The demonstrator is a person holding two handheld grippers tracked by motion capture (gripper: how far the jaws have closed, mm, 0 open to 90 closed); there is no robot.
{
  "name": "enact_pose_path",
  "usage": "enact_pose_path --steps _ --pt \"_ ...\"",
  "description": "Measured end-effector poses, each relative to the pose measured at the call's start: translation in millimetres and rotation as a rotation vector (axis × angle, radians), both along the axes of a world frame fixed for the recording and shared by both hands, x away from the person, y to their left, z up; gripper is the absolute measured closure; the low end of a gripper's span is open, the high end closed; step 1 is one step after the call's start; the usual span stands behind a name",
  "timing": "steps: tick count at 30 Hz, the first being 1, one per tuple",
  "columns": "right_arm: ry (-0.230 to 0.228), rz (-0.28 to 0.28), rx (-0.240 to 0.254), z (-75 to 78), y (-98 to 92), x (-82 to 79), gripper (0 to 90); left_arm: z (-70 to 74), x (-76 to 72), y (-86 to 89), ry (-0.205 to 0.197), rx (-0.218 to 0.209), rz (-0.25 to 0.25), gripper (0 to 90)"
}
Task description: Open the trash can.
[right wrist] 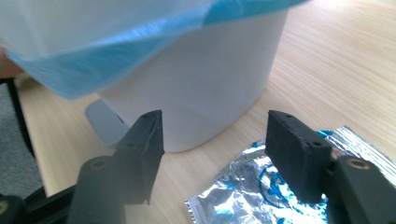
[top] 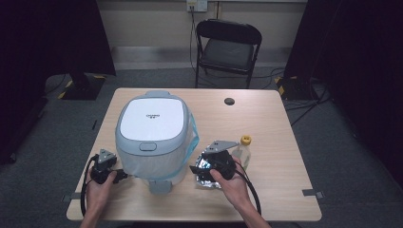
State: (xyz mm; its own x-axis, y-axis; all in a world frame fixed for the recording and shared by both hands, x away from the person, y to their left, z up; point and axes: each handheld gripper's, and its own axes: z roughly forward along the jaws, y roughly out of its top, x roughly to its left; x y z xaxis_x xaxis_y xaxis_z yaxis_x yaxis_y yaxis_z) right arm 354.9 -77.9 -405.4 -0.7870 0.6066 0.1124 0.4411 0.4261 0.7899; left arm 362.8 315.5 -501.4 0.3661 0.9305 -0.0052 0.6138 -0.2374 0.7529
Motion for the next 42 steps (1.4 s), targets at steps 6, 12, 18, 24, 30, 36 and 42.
enact_pose_path --steps 6,12,18,24,30,36,42 --pt "-0.004 0.032 0.030 12.2 -4.1 -4.8 33.0 0.0 0.0 0.0 0.000 0.000 0.000 27.1" --pt "-0.022 0.069 0.061 36.2 -7.9 -5.7 33.5 0.0 0.0 0.0 0.000 0.001 0.001 27.0" --pt "-0.036 0.077 0.086 49.8 -10.5 -4.1 33.9 0.0 0.0 -0.1 0.000 0.000 0.001 27.0" --pt "-0.054 0.081 0.116 64.5 -15.2 -3.9 34.0 0.0 0.0 0.0 0.000 0.001 0.001 27.0" --pt "-0.070 0.102 0.143 82.1 -15.6 -1.5 34.3 0.0 0.0 0.0 0.000 0.001 0.000 27.0" --pt "-0.105 0.127 0.167 104.4 -14.2 1.1 39.2 0.0 0.0 0.0 0.000 0.001 0.001 27.0" --pt "-0.129 0.163 0.195 120.0 -3.0 4.2 44.0 0.0 0.0 -0.1 0.000 0.000 0.001 27.0"
